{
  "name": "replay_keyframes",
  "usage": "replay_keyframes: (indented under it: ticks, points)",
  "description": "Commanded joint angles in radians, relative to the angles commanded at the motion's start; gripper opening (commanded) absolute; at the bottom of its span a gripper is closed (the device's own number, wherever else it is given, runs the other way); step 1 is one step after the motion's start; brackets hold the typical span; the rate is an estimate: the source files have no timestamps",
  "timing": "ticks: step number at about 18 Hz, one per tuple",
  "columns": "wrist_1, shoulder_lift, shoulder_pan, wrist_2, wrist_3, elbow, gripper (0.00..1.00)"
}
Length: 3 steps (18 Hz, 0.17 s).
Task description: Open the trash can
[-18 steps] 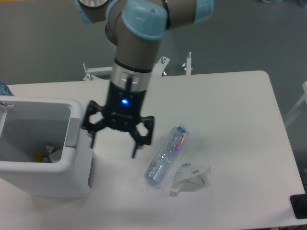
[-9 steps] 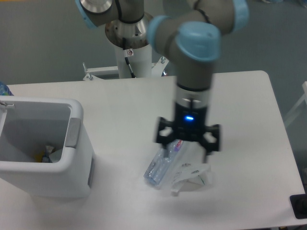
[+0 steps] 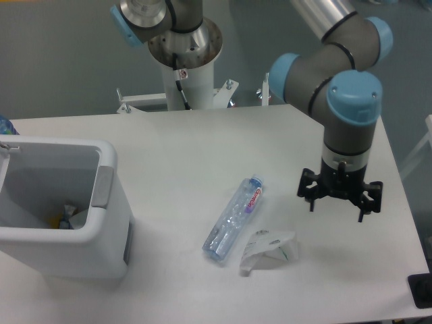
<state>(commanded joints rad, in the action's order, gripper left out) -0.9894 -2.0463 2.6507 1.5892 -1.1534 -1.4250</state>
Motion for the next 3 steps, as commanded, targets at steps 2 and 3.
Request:
replay_keyframes:
  ticks: [2, 3]
  points:
    - [-0.002, 0.0, 0.0, 0.0, -0.006, -0.003, 1.0]
    - [0.0, 0.0, 0.0, 0.0, -0.006, -0.008, 1.0]
